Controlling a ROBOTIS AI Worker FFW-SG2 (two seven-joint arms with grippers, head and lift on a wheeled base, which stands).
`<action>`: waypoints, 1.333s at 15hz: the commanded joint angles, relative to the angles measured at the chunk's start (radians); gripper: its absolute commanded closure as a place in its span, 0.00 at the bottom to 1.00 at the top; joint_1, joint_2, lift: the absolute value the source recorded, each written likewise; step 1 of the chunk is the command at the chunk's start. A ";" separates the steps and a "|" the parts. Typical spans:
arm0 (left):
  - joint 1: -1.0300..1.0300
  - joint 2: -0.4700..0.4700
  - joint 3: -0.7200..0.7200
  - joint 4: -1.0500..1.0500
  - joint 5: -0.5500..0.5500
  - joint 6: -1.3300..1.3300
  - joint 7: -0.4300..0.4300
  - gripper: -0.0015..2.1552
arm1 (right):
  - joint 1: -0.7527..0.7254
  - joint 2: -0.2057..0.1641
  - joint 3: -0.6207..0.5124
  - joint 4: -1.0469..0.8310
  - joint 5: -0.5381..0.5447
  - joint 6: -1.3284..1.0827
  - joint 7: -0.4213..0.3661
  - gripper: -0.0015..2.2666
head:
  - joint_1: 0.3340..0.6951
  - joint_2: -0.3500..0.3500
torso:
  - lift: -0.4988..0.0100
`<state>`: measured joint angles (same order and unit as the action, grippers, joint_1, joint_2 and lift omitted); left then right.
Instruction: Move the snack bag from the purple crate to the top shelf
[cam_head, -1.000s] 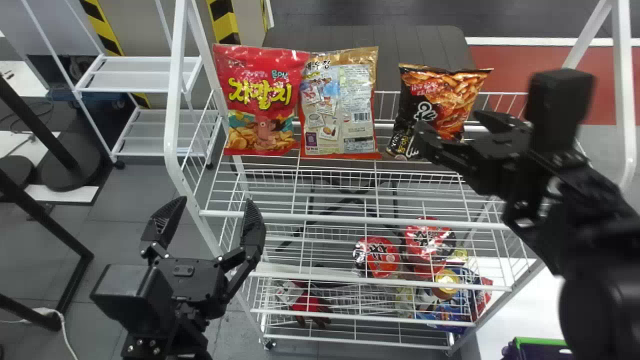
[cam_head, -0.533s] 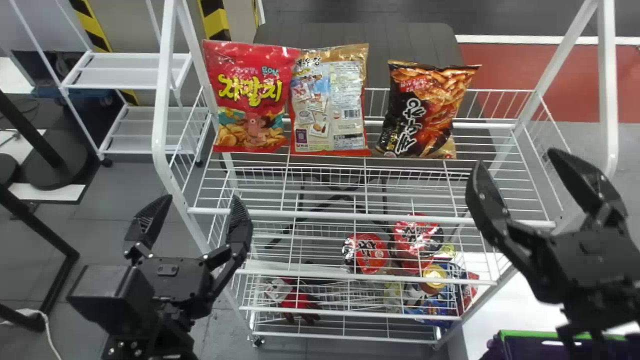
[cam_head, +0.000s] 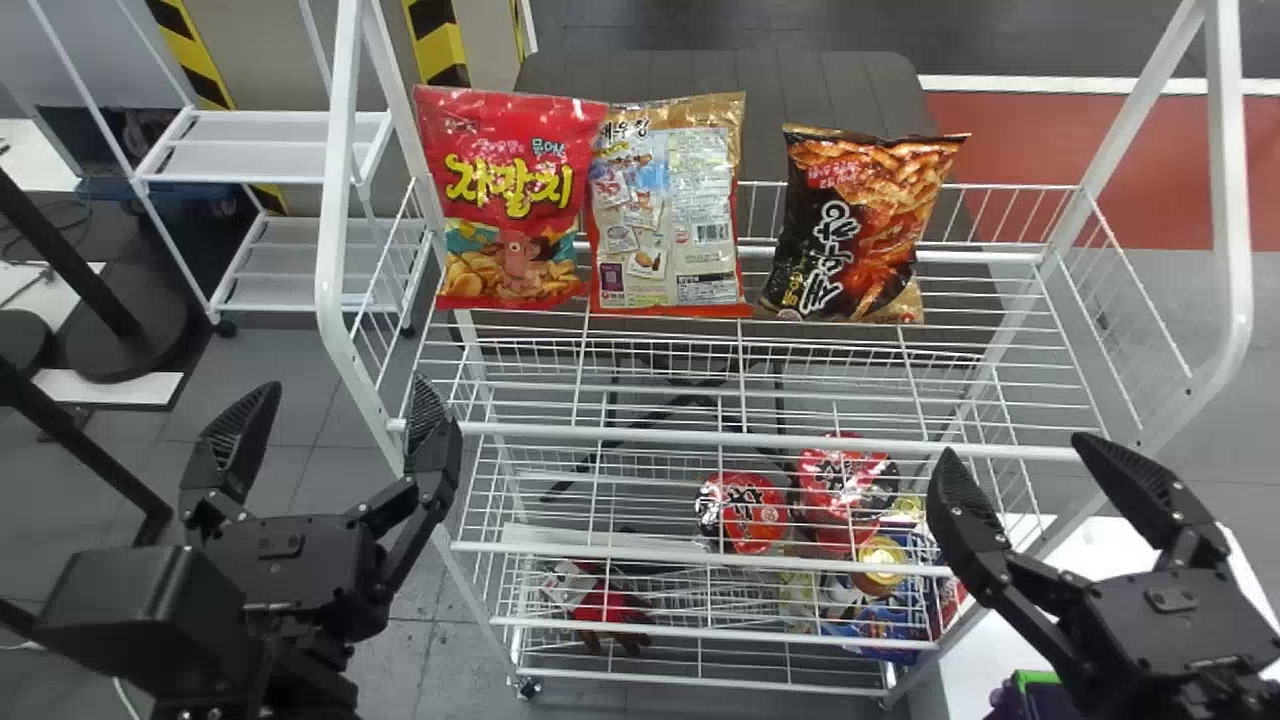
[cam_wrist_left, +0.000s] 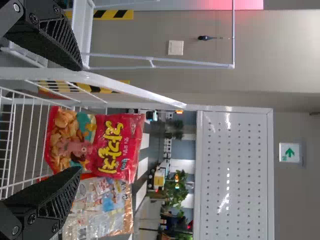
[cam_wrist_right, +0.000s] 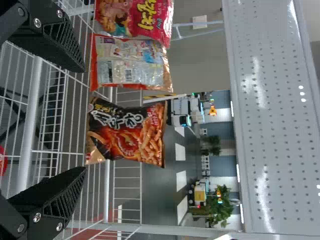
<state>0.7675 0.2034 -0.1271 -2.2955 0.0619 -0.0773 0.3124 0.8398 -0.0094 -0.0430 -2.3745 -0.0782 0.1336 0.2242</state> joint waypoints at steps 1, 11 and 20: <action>0.007 -0.004 -0.005 -0.007 -0.011 0.000 0.001 0.05 | 0.001 -0.004 0.009 -0.002 0.001 0.010 0.003 0.06 | 1.00 0.57 | 0.98; 0.016 -0.004 -0.035 -0.013 -0.040 0.000 -0.001 0.05 | 0.022 -0.007 0.011 0.005 -0.008 -0.146 0.030 0.06 | 1.00 0.56 | 0.98; 0.021 -0.004 -0.072 -0.015 -0.065 0.000 0.001 0.05 | 0.035 -0.007 0.006 -0.012 -0.012 -0.146 0.029 0.06 | 1.00 0.52 | 0.98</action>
<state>0.7872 0.1994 -0.1956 -2.3116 -0.0011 -0.0774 0.3129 0.8717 -0.0169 -0.0368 -2.3856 -0.0905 -0.0127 0.2530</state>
